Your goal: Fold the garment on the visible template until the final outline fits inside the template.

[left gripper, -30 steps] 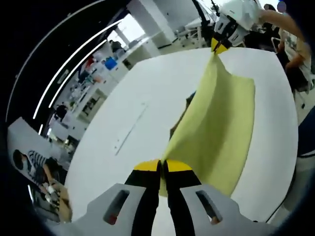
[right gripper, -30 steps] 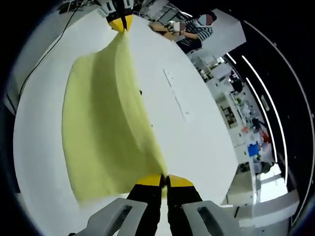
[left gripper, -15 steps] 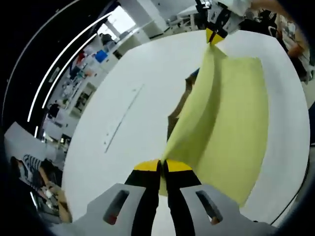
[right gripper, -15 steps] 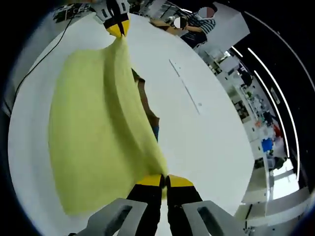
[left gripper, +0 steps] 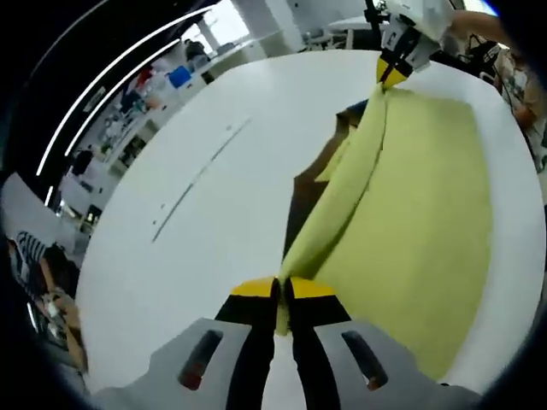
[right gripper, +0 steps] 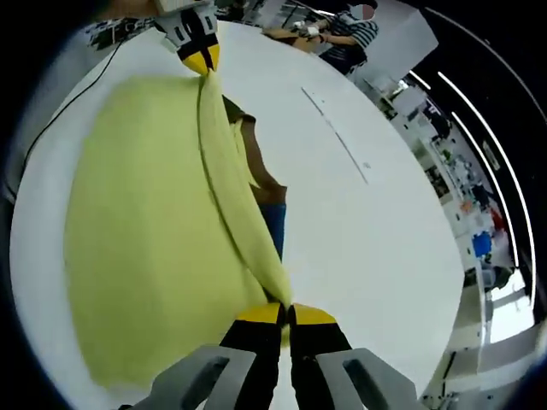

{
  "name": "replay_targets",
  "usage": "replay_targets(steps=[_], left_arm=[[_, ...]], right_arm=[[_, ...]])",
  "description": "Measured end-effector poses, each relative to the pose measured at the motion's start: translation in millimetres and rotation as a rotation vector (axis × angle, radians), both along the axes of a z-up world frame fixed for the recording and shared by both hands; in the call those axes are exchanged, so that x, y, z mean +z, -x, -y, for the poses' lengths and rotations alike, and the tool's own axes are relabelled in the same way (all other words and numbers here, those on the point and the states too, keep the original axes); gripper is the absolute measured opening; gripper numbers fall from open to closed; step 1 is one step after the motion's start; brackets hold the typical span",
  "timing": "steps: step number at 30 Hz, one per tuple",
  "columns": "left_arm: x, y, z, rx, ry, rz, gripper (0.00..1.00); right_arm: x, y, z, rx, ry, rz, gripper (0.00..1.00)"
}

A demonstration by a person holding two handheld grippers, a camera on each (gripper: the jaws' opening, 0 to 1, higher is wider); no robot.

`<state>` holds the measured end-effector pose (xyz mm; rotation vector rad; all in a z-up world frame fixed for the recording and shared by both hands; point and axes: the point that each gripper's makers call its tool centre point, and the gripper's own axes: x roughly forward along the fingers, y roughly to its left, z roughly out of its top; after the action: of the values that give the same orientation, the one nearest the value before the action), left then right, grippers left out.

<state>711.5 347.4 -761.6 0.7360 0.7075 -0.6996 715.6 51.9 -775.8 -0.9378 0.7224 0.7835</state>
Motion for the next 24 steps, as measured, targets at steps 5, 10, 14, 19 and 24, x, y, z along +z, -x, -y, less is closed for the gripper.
replay_targets(steps=[5, 10, 14, 19, 24], left_arm=[[-8.5, 2.9, -6, 0.014, 0.028, -0.022, 0.04], [-6.0, 4.3, -9, 0.036, 0.079, -0.037, 0.07], [1.1, 7.5, -11, 0.028, 0.126, -0.036, 0.12], [2.7, 13.9, -9, -0.007, 0.131, -0.036, 0.15], [2.6, 10.5, -12, -0.034, 0.101, 0.013, 0.18]], right_arm=[[-7.7, 0, 0, -0.032, -0.056, -0.032, 0.0], [-0.7, 3, 1, -0.087, -0.147, -0.055, 0.02], [5.8, 7, 2, -0.097, -0.182, -0.056, 0.09], [7.4, 11, 6, -0.101, -0.178, -0.041, 0.15], [0.2, 10, 12, -0.091, -0.14, -0.023, 0.15]])
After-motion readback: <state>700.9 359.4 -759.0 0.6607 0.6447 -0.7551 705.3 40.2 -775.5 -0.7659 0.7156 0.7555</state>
